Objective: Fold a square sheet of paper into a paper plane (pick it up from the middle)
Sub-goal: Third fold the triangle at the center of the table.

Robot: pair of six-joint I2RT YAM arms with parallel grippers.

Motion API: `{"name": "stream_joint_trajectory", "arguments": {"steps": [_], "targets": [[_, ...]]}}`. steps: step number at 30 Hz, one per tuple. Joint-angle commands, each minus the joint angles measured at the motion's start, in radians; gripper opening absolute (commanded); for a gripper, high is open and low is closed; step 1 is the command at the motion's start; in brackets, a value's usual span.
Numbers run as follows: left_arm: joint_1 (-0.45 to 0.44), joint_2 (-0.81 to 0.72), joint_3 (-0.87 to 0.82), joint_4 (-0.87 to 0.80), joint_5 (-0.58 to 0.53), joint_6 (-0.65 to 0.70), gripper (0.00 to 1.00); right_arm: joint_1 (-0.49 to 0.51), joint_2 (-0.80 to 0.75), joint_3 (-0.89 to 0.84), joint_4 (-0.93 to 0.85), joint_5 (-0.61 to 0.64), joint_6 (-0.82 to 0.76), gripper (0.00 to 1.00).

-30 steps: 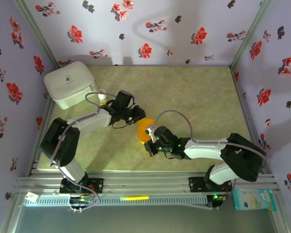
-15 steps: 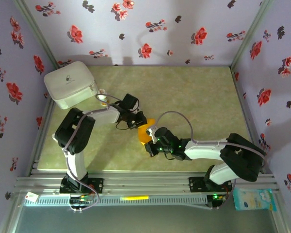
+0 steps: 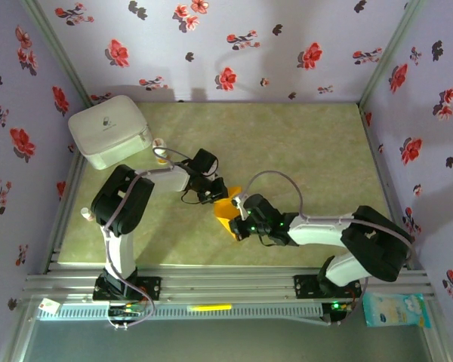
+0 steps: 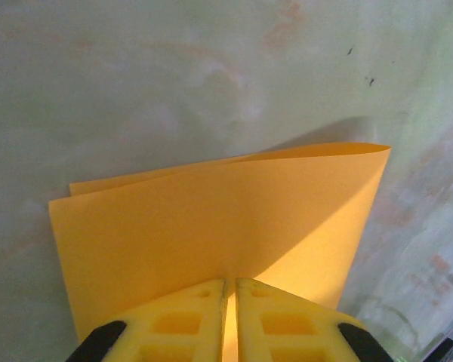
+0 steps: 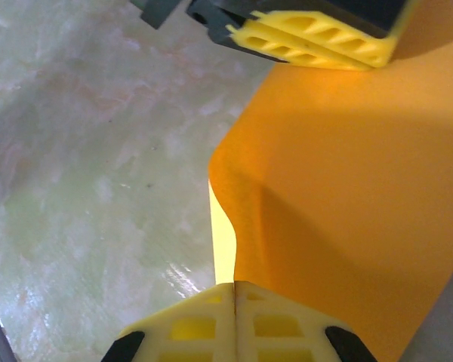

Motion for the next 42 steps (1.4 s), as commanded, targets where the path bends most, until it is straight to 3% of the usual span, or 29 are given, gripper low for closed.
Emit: {"name": "stream_joint_trajectory", "arguments": {"steps": [1, 42], "targets": [[-0.010, 0.023, 0.005, -0.059, -0.021, 0.029, 0.12, -0.020, 0.005, 0.030, -0.041, -0.010, -0.022, 0.00], [-0.016, 0.001, -0.024, -0.026, -0.033, 0.002, 0.13, -0.107, 0.118, 0.203, -0.258, 0.010, -0.057, 0.00]]}}
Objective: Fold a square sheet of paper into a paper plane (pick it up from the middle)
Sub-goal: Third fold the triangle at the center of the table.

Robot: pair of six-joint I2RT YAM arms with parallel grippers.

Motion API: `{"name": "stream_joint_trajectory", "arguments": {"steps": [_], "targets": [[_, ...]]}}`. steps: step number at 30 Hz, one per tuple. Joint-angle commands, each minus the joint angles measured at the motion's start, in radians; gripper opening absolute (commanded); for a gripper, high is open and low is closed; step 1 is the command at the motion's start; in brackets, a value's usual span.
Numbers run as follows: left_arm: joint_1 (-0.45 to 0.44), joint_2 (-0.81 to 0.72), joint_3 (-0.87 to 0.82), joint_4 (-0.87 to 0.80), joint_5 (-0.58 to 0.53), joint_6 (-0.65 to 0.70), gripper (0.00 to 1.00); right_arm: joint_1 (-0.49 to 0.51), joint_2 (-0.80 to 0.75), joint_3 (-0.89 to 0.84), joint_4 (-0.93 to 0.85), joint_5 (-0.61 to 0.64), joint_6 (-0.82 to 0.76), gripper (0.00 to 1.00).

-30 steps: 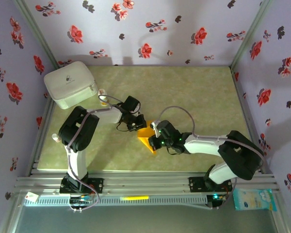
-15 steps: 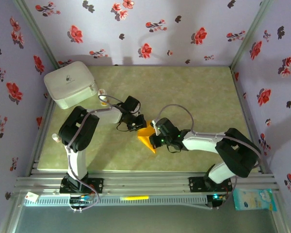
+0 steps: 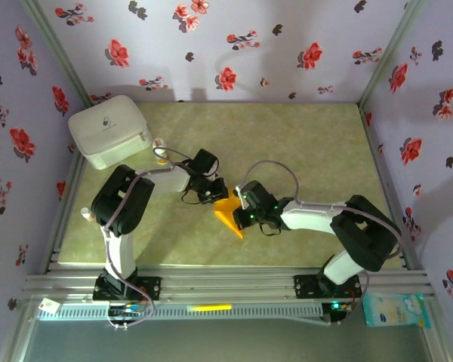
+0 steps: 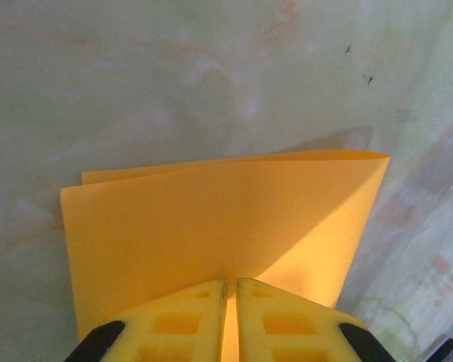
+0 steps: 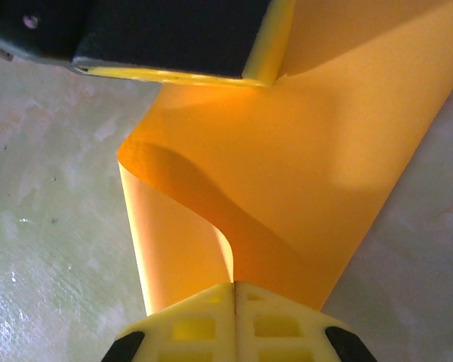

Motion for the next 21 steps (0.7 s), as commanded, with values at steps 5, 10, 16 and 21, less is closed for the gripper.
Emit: {"name": "stream_joint_trajectory", "arguments": {"steps": [5, 10, 16, 21], "targets": [[-0.012, 0.001, -0.030, -0.026, -0.027, 0.001, 0.13, -0.008, 0.021, 0.057, -0.058, 0.011, -0.028, 0.00], [-0.012, -0.002, -0.032, -0.025, -0.027, -0.001, 0.13, -0.008, 0.032, 0.074, -0.100, 0.003, -0.029, 0.00], [-0.013, -0.001, -0.032, -0.022, -0.027, 0.000, 0.13, -0.008, 0.021, 0.075, -0.123, -0.024, -0.028, 0.00], [-0.013, -0.002, -0.031, -0.022, -0.028, 0.000, 0.13, -0.008, 0.027, 0.081, -0.125, 0.002, -0.027, 0.00]]}}
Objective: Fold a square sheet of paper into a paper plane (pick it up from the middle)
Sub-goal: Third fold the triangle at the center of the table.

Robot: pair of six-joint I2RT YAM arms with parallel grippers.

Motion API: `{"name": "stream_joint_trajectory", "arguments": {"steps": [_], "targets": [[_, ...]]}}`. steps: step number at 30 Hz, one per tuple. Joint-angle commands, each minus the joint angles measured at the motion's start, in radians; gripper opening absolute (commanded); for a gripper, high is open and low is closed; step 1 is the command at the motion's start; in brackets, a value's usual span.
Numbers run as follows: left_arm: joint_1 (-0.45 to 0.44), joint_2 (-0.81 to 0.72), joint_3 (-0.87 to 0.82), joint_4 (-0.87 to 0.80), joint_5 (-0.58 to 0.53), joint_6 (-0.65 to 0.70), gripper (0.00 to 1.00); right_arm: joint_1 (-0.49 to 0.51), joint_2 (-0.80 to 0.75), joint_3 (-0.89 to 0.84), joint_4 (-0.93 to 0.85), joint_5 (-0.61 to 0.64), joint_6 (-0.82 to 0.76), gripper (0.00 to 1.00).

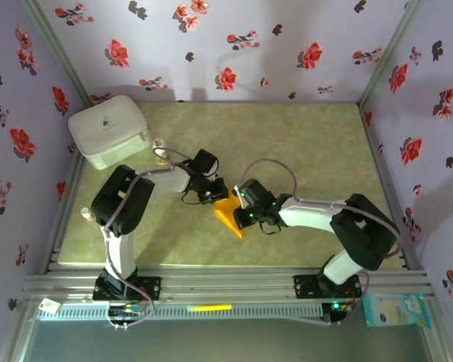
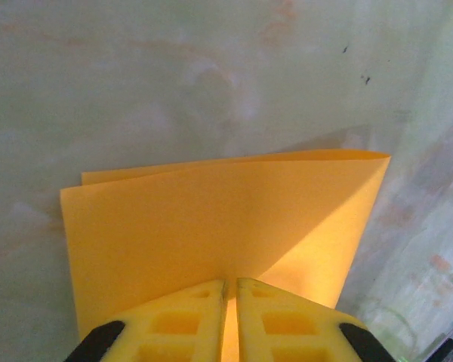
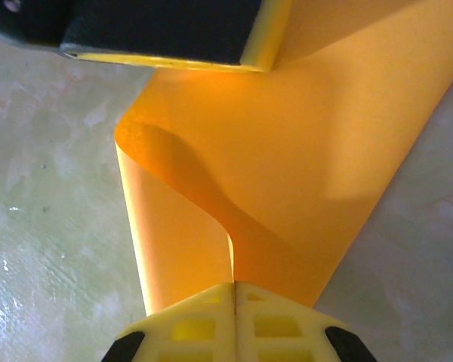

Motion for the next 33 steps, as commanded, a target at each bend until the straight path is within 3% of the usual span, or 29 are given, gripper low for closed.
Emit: {"name": "stream_joint_trajectory", "arguments": {"steps": [1, 33], "targets": [[-0.012, -0.001, -0.028, -0.032, -0.028, 0.000, 0.13, -0.007, 0.020, 0.034, -0.024, 0.007, -0.010, 0.00], [-0.012, 0.002, -0.033, -0.025, -0.028, -0.005, 0.13, -0.006, 0.053, 0.043, -0.023, 0.031, -0.009, 0.00]]}}
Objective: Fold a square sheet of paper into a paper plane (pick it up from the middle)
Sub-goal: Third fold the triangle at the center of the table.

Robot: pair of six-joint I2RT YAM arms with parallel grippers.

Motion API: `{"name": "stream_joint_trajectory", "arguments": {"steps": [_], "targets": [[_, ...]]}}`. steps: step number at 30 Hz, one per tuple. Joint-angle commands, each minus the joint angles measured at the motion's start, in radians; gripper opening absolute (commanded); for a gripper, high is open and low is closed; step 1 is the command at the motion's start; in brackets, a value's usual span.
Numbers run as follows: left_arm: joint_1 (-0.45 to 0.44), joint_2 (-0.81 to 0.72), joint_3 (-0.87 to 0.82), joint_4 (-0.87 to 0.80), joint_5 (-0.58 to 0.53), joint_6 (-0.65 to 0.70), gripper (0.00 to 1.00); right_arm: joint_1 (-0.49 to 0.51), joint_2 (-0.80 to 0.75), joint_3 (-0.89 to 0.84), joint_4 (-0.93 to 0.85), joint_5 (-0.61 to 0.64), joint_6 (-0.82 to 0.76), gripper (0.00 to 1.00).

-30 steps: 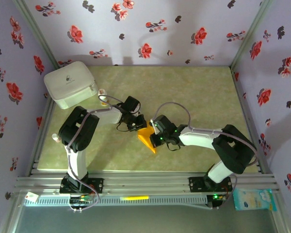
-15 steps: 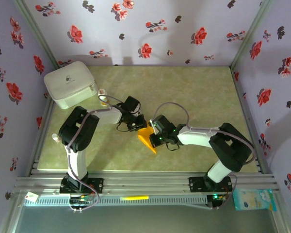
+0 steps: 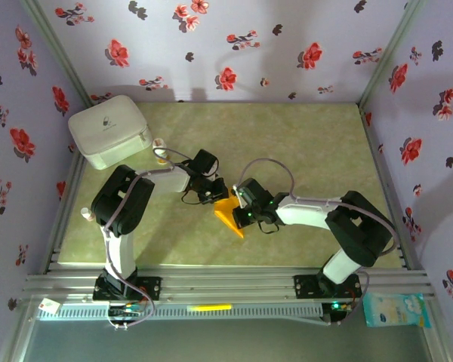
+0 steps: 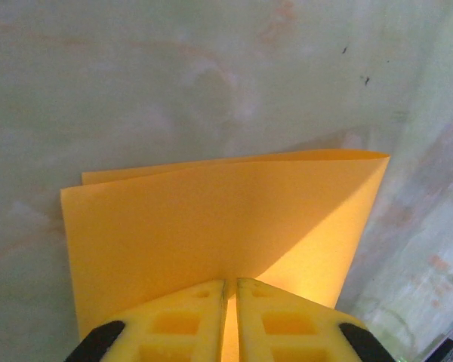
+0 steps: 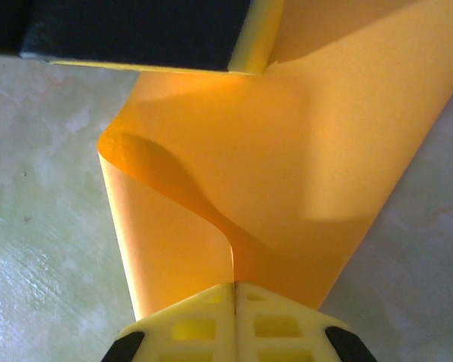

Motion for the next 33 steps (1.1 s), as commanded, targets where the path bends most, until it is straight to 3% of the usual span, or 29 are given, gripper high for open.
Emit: {"name": "stream_joint_trajectory", "arguments": {"steps": [1, 26, 33], "targets": [[-0.012, 0.002, -0.031, -0.029, -0.028, -0.001, 0.13, -0.006, 0.016, 0.022, -0.023, 0.019, -0.008, 0.00], [-0.011, -0.008, 0.050, -0.073, -0.028, 0.033, 0.15, -0.006, 0.035, -0.005, -0.001, 0.014, 0.006, 0.00], [-0.008, -0.088, 0.072, -0.094, -0.099, 0.027, 0.20, -0.007, 0.034, -0.015, 0.008, 0.017, 0.008, 0.00]]}}
